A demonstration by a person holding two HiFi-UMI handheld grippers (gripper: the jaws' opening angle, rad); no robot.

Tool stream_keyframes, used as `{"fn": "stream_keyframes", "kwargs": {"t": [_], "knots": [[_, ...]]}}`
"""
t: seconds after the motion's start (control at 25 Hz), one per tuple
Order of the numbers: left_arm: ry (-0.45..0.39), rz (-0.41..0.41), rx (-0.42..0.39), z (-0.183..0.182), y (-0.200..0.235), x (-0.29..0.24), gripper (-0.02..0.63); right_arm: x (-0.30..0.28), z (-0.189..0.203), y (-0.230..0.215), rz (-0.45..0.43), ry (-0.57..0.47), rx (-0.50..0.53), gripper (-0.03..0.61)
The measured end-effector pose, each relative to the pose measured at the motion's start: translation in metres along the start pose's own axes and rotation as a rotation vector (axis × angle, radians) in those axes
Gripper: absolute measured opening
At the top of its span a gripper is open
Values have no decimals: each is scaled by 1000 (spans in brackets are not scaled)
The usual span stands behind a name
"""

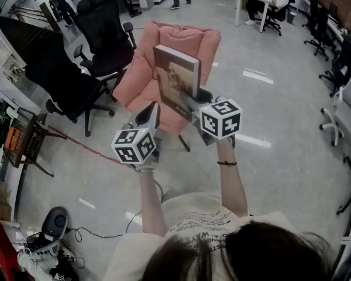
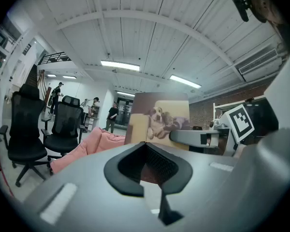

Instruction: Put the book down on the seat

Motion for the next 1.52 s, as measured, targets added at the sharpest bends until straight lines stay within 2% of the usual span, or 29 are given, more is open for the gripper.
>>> {"fn": "stream_keyframes", "kwargs": {"t": [0.52,0.92,1.28,1.52], "knots": [[1,16,0,3,-6,2,0,4,-2,7,0,-5,5,149],[20,-21,19,15,-11,22,0,12,9,2,17,11,-61,149],[38,-39,45,23,10,26,0,-11,22,6,12,46,-90,149],[58,-27,70,32,43,17,0,-43,36,9,26,80,-93,149]]}}
Point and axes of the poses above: the fingertips, and each gripper's own axes: x backward along the fingers, y to its left, z out of its underside, the point moved 2 cm from there along x, backward along the fingers, and after that the axes turned 10 degrees about z, right-handed, at the moved point
